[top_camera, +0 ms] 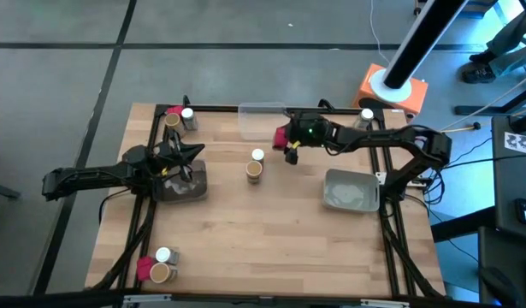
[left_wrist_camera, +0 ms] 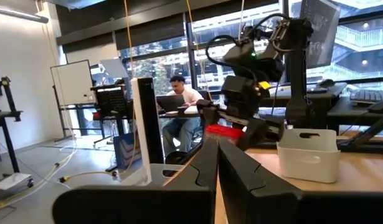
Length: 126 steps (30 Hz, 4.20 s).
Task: Sort spices by type
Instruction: Put the middle red spice can into the transparent bin, then put the middle white spice bottle into the gray bin
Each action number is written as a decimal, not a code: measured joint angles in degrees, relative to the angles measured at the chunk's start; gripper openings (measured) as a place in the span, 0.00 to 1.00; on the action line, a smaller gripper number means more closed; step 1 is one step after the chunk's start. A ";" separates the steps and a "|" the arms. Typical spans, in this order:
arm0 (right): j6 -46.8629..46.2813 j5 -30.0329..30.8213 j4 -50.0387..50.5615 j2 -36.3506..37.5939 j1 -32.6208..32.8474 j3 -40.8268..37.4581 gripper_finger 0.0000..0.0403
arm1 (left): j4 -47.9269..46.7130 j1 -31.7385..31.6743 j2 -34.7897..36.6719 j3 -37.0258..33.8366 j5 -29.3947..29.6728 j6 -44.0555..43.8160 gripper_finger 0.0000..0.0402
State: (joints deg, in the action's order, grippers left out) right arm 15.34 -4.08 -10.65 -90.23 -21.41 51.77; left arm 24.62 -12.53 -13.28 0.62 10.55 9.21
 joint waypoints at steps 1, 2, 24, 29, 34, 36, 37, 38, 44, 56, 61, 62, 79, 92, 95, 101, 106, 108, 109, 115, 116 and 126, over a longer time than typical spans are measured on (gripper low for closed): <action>0.19 -0.62 -0.84 -0.17 -0.43 0.00 0.74 | 0.00 0.00 -0.01 0.00 0.02 -0.01 0.01; 0.45 -1.39 -2.32 -0.51 -0.85 0.00 0.74 | -0.01 0.00 -0.01 0.00 0.02 -0.17 0.01; 3.10 -12.51 -17.81 -8.92 -10.39 4.53 0.74 | 0.10 0.00 0.00 0.00 0.09 -1.49 0.01; 5.87 -12.36 -13.29 -12.46 -13.38 8.20 0.74 | -0.20 0.00 -0.02 0.00 0.04 -1.66 0.01; 6.00 -16.47 -11.84 -14.68 -15.12 10.23 0.74 | -0.04 0.00 0.00 0.00 0.04 -1.26 0.01; 6.21 -17.24 -11.76 -15.87 -15.32 10.23 0.74 | -0.09 0.00 -0.02 0.00 0.00 -1.27 0.01; 6.39 -17.47 -11.85 -16.35 -15.42 10.21 0.74 | -0.09 0.00 0.00 0.00 0.02 -1.26 0.01; 6.48 -17.58 -12.23 -16.74 -15.38 10.21 0.74 | -0.09 0.00 0.00 0.00 -0.01 -1.18 0.01; 7.54 -17.57 -14.15 -19.35 -15.40 10.24 0.74 | -0.06 0.00 0.00 0.00 0.00 -0.56 0.01; 9.64 -16.30 -15.62 -22.31 -17.41 10.26 0.74 | 0.38 0.00 0.00 0.00 0.00 0.55 0.01; 9.38 -17.48 -10.93 -22.52 -17.63 11.33 0.74 | 0.28 0.00 -0.02 0.00 0.00 1.05 0.01; 9.39 -17.59 -10.10 -22.52 -17.61 11.64 0.74 | 0.30 0.00 0.00 0.00 0.00 1.41 0.01; 10.44 -15.60 -4.03 -22.57 -17.61 15.04 0.91 | 0.44 0.00 -0.02 0.00 0.00 1.34 0.01; 10.38 -14.57 -3.23 -20.71 -17.52 15.04 0.88 | -0.02 0.00 0.00 0.00 0.00 0.63 0.01; 10.17 -14.59 -1.33 -17.31 -17.54 15.10 0.87 | 0.52 -0.09 0.00 0.00 0.03 0.22 0.01; 9.15 -15.00 4.72 -10.85 -14.46 15.08 0.86 | -0.14 -0.92 0.00 0.00 0.54 -1.43 0.06; 9.11 -15.04 11.12 -7.39 -9.41 15.04 0.86 | -2.41 -1.51 0.00 1.36 0.81 -4.07 0.27; 9.11 -15.04 14.13 -5.78 -7.39 15.04 0.86 | -5.01 -1.49 -0.35 2.72 0.79 -4.18 0.37; 9.11 -15.06 15.35 -5.22 -6.45 15.04 0.86 | -5.95 -1.51 -1.08 3.76 0.79 -4.41 0.42; 9.09 -20.13 21.04 -1.65 -2.59 13.37 0.86 | -9.81 -0.66 -10.35 10.85 0.76 -5.12 0.65; 8.70 -20.13 21.22 -0.98 -2.16 12.52 0.86 | -9.96 -0.44 -12.86 11.94 0.76 -5.16 0.67; 3.10 -19.87 13.64 1.24 -1.33 3.54 0.86 | -7.23 1.83 -36.06 20.07 1.91 -6.24 0.70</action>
State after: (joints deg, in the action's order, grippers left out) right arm 18.44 -23.94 2.99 -88.99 -22.74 55.31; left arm 17.39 -10.71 -49.34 20.70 12.45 2.97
